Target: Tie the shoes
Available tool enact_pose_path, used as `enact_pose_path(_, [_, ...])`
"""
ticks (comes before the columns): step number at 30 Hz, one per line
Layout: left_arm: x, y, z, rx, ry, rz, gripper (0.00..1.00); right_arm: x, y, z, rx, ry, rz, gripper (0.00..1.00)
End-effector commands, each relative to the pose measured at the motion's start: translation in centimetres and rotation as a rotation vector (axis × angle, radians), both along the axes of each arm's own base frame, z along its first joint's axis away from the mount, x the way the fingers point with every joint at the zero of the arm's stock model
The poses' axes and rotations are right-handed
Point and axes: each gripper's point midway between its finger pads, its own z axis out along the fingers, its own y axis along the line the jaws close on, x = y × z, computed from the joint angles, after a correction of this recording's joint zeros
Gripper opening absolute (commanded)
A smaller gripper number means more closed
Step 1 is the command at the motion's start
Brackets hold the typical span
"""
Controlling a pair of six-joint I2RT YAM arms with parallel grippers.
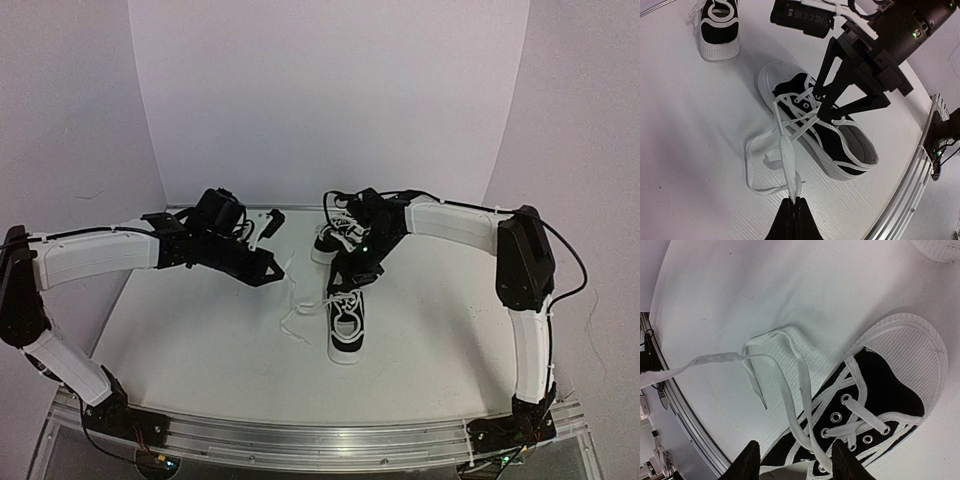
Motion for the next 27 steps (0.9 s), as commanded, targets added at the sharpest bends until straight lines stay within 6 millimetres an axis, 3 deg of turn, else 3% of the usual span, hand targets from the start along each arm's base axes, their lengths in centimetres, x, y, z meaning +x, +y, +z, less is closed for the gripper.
enact_pose_path(1, [1.6,-1.8,2.7,-0.089,-0.035,-0.007,0.0,0.5,-0.1,-1.0,-0.016,-0.017,0.019,0.43])
enact_pose_path(14, [7.2,-4.4,3.5,-0.266,0.028,0.075,0.0,-0.1,-0.6,0.4,-0.005,-0.034,0.021,0.0])
enact_pose_path(20, [8.1,-5.8,2.2,-0.28,0.066,0.053,0.0,-0.2,-0.8,0.9,-0.002,-0.038,0.013,0.02])
enact_pose_path(23, [8.0,-6.2,1.6,-0.276,0.085,0.035,0.0,-0.3,-1.1,0.7,-0.007,-0.031,0.009,0.23])
enact_pose_path(27, [8.0,-6.4,1.2,-0.275,0.1,0.028,0.0,-0.5,-1.5,0.1,-0.02,-0.015,0.005,0.29])
